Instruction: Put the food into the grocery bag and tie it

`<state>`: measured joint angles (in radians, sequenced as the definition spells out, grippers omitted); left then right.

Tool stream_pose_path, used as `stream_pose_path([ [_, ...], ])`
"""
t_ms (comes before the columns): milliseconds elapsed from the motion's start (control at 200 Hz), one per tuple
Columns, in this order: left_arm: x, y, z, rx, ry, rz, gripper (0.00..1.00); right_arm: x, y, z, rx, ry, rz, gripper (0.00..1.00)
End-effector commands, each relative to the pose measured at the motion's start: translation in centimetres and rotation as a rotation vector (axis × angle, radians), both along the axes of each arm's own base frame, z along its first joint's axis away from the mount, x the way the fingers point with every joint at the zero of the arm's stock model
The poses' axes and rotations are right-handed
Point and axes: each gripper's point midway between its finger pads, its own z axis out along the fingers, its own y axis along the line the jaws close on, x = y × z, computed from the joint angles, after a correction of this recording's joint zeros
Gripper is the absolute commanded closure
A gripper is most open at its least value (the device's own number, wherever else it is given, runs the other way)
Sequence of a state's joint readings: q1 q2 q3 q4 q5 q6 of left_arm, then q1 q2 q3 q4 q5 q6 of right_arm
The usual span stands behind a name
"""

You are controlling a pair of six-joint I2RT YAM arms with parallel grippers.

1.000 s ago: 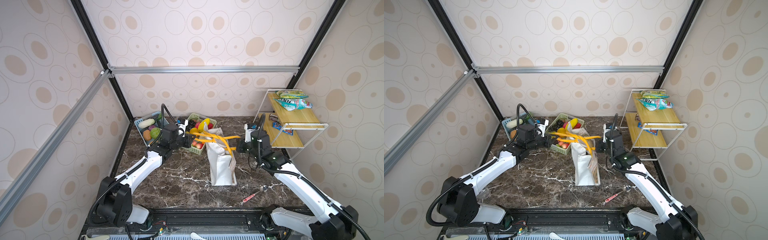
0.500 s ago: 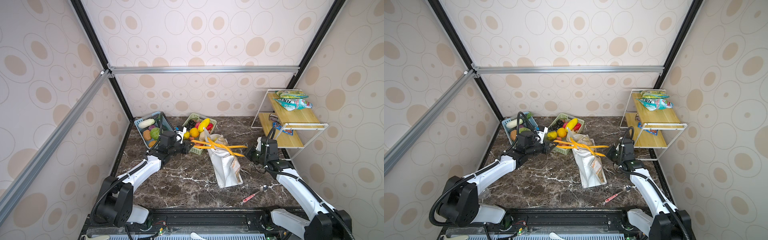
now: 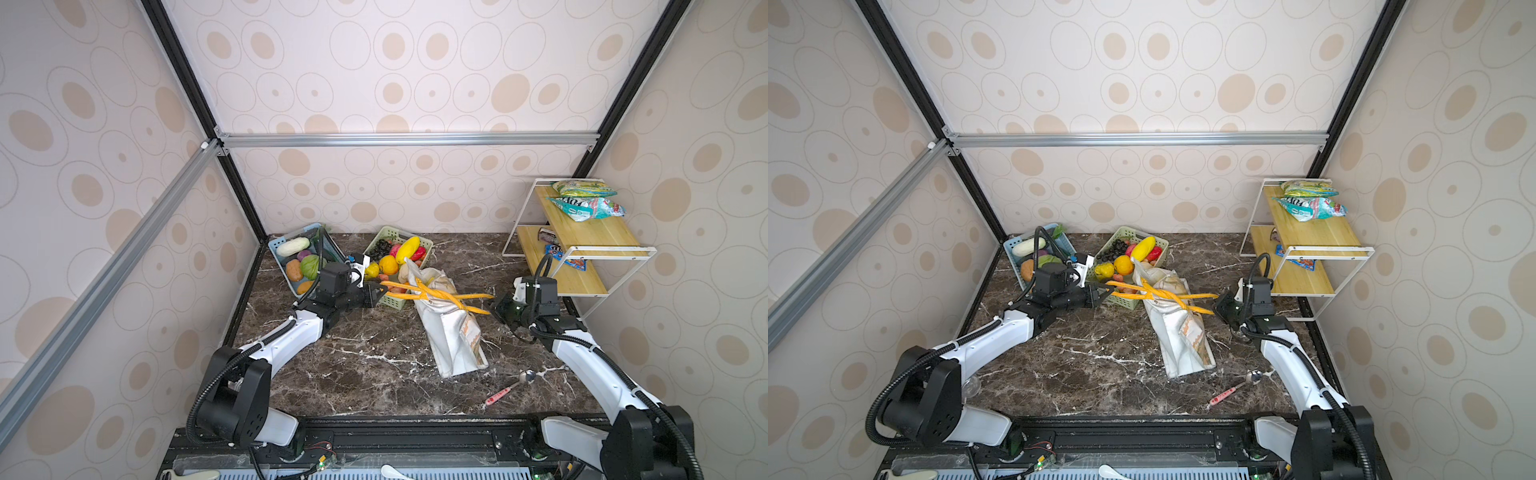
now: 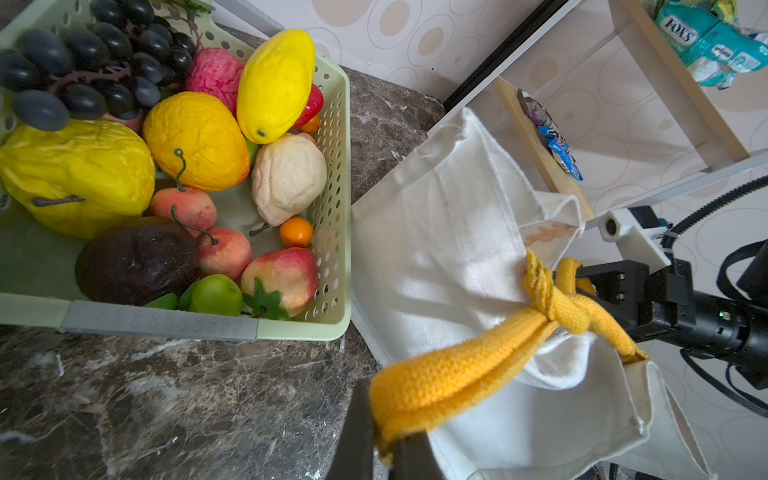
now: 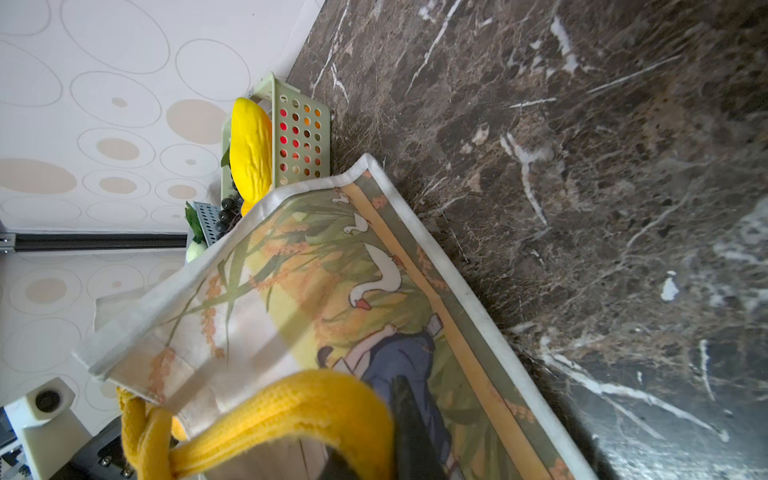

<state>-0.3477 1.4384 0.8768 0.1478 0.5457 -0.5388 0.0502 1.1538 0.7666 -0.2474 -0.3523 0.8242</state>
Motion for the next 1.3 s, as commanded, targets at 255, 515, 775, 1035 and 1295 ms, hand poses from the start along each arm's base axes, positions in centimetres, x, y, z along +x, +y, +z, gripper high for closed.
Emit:
stream_pose_path([
  [255,2.5,1.7,6.6,0.007,-0.117,0.104,0.81,-0.3,-2.5,6.8,-0.243,-0.116,0.107,0.63],
  [515,1.4,1.4,9.9,-0.003,-0.162,0.054,0.50,-1.7,-0.7,9.1,-0.243,-0.116,0.278,0.48],
  [775,2.7,3.8,10.8,0.130,-0.206,0.168,0.34,-1.8,-2.0,12.8,-0.324,-0.183,0.224,0.31],
  [1035,5.9,11.9,8.5,0.467,-0.227,0.531,0.01,-0.1,-5.1,8.8,-0.498,-0.178,0.123,0.00],
  [1295,5.6,19.3,3.1,0.677,-0.392,0.711,0.01,0.2,-9.8,4.9,-0.733,-0.248,-0.071,0.00],
])
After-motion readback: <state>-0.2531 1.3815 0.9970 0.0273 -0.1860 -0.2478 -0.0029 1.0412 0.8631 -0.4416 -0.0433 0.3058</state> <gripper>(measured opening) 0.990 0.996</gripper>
